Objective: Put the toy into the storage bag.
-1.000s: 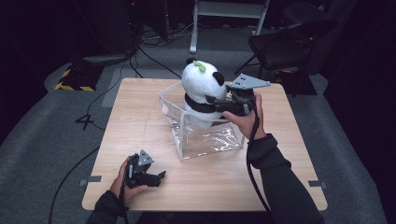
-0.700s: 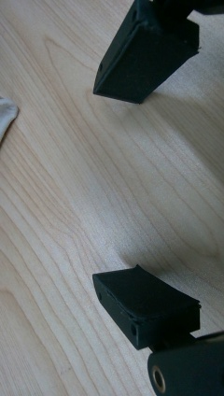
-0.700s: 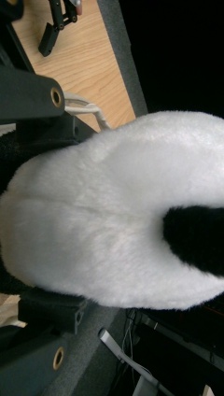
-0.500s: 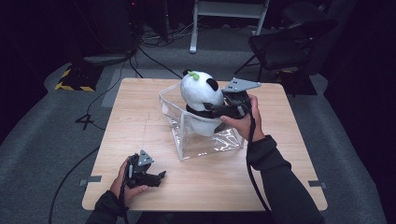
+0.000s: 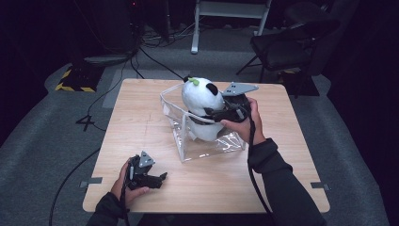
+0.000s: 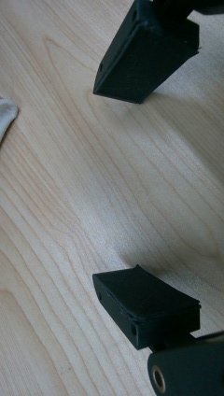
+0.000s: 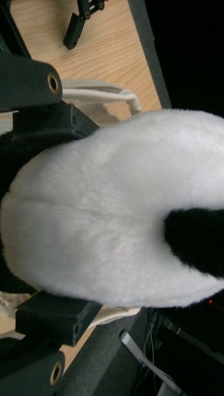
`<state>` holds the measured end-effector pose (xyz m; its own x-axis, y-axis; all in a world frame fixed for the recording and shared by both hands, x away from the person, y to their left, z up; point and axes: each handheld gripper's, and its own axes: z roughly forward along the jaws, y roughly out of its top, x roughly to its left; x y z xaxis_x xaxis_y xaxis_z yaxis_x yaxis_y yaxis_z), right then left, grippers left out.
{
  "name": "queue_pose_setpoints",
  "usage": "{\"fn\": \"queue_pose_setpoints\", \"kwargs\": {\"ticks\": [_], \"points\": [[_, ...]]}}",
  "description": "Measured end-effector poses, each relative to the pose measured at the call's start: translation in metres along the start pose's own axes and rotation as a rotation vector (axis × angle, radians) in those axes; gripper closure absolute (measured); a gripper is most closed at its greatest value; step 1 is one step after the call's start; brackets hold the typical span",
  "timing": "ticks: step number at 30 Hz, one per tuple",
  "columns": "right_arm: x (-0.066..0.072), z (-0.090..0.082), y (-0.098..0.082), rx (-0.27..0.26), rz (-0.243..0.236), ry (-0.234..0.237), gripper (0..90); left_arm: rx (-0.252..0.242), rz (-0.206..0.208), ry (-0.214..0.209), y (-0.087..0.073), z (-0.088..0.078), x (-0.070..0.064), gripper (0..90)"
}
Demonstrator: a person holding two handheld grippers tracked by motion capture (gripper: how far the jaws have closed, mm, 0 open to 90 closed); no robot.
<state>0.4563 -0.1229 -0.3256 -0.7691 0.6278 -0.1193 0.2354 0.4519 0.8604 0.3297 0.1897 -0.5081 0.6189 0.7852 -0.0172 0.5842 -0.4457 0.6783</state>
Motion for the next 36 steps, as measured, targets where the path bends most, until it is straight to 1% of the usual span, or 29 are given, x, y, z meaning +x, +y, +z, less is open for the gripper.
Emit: {"fn": "queue_pose_setpoints", "kwargs": {"ticks": [2,6,11,13,17,24,26,30,32,33,34,36], "points": [[0.001,0.002,-0.001,0.017,-0.008,-0.009,30.5,0.000,0.000,0.000,0.000,0.000,0.000,10.5],[0.002,0.008,-0.003,0.070,-0.021,-0.019,29.1,0.000,0.000,0.000,0.000,0.000,0.000,10.6],[0.002,0.011,-0.003,0.106,-0.012,-0.031,27.0,0.000,0.000,0.000,0.000,0.000,0.000,10.6],[0.002,0.012,-0.003,0.122,-0.011,-0.032,26.4,0.000,0.000,0.000,0.000,0.000,0.000,10.5],[0.002,0.014,-0.001,0.170,-0.017,-0.033,25.3,0.000,-0.002,0.001,0.000,0.000,0.000,10.6],[0.003,0.018,0.003,0.251,-0.012,-0.033,24.7,0.001,0.000,0.002,0.000,0.000,0.000,10.6],[0.003,0.019,0.004,0.274,-0.012,-0.026,23.9,0.000,-0.001,0.001,0.000,0.000,0.000,10.5],[0.001,0.020,0.005,0.310,0.006,-0.012,23.1,0.000,-0.001,0.002,0.000,0.000,0.000,10.5],[0.002,0.020,0.005,0.315,0.003,-0.014,23.5,0.001,-0.002,0.002,0.000,0.000,0.000,10.6],[0.002,0.019,0.006,0.314,0.001,-0.016,25.7,0.001,-0.002,0.002,0.000,0.000,0.000,10.5],[0.002,0.018,0.006,0.307,-0.001,-0.020,27.6,0.001,-0.002,0.002,0.000,0.000,0.000,10.5],[0.003,0.016,0.008,0.296,-0.007,-0.028,27.1,0.000,-0.001,0.002,0.000,0.000,0.000,10.5]]}}
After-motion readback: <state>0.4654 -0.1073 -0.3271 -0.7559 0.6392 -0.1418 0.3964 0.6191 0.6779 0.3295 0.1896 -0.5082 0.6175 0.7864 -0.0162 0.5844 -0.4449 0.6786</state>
